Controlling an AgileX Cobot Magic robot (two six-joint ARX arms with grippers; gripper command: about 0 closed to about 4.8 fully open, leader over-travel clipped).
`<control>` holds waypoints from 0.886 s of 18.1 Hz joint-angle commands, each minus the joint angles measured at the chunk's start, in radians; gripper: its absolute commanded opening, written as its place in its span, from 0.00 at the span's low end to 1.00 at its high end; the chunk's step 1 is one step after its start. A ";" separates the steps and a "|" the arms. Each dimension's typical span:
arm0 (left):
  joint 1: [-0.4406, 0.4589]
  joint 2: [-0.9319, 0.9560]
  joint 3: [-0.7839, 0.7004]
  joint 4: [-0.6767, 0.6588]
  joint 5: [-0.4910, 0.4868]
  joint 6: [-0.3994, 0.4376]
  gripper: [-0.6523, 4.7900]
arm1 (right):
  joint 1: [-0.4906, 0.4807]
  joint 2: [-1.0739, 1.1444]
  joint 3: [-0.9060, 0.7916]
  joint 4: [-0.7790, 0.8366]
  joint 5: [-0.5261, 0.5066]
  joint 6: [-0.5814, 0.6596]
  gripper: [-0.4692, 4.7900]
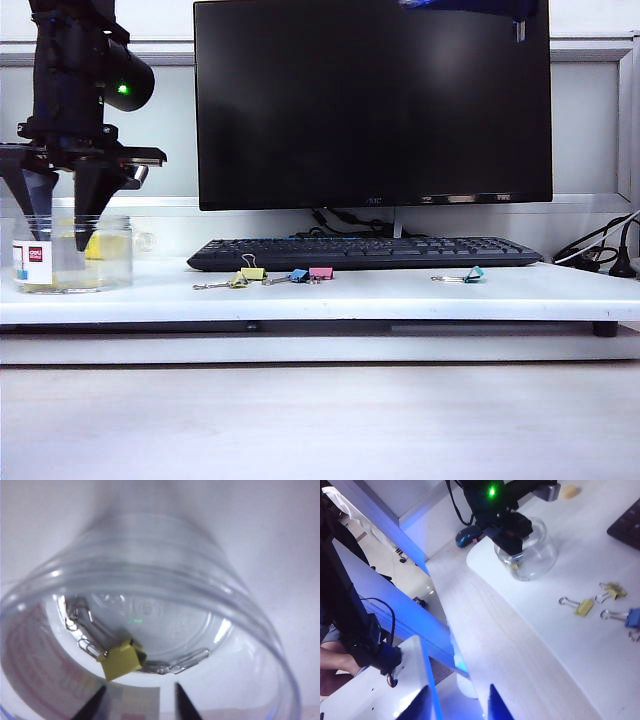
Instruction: Take the clips out of the round transparent plastic box and place them on the table.
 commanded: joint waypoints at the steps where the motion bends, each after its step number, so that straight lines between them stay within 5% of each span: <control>1: 0.001 -0.004 0.001 -0.012 -0.013 -0.003 0.47 | 0.001 -0.003 0.003 -0.003 -0.018 -0.003 0.37; 16: -0.002 0.111 -0.010 -0.012 -0.093 -0.004 0.46 | 0.001 -0.003 0.003 -0.006 -0.027 -0.007 0.37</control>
